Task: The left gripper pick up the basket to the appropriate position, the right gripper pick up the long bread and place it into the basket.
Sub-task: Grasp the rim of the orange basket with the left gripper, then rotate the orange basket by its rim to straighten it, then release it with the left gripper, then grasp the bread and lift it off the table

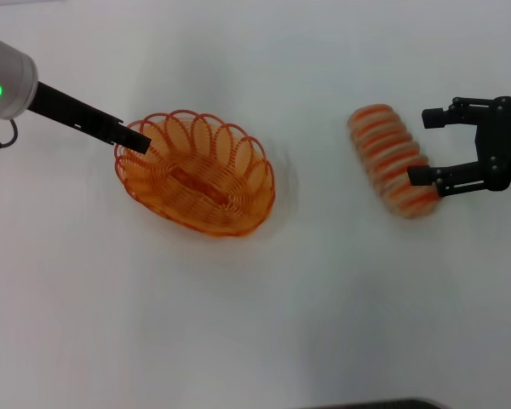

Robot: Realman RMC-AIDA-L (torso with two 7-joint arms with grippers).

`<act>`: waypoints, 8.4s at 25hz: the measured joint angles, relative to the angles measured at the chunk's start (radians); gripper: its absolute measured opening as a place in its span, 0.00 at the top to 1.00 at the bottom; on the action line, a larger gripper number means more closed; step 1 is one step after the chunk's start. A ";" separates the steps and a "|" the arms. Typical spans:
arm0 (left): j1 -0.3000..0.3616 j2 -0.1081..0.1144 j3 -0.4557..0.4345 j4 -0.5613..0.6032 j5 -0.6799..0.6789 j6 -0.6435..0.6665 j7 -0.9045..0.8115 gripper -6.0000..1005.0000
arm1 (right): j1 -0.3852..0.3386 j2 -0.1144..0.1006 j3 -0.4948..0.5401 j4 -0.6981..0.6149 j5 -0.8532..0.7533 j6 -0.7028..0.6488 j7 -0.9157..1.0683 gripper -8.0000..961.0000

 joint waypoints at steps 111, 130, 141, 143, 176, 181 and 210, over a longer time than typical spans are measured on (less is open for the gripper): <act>0.260 -0.050 -0.036 0.045 -0.273 -0.061 -0.379 0.92 | 0.010 0.008 0.078 0.004 0.086 0.115 0.026 0.02; 0.275 -0.050 -0.008 0.048 -0.290 -0.110 -0.394 0.91 | 0.009 0.008 0.078 0.005 0.089 0.127 0.026 0.02; 0.276 -0.047 0.012 0.053 -0.312 -0.113 -0.393 0.74 | 0.010 0.008 0.078 0.005 0.089 0.128 0.026 0.02; 0.277 -0.046 0.012 0.060 -0.313 -0.111 -0.390 0.71 | 0.010 0.008 0.078 0.005 0.089 0.129 0.026 0.02; 0.261 -0.009 -0.211 0.157 -0.561 0.355 0.594 0.30 | 0.008 0.009 0.068 0.005 0.089 0.118 0.030 0.02; 0.309 -0.004 -0.214 0.141 -0.538 0.387 0.713 0.30 | -0.001 0.010 0.067 0.005 0.088 0.117 0.020 0.02; 0.370 0.010 -0.352 0.169 -0.433 0.546 0.721 0.30 | 0.170 -0.055 -0.005 -0.012 -0.225 0.038 0.590 0.02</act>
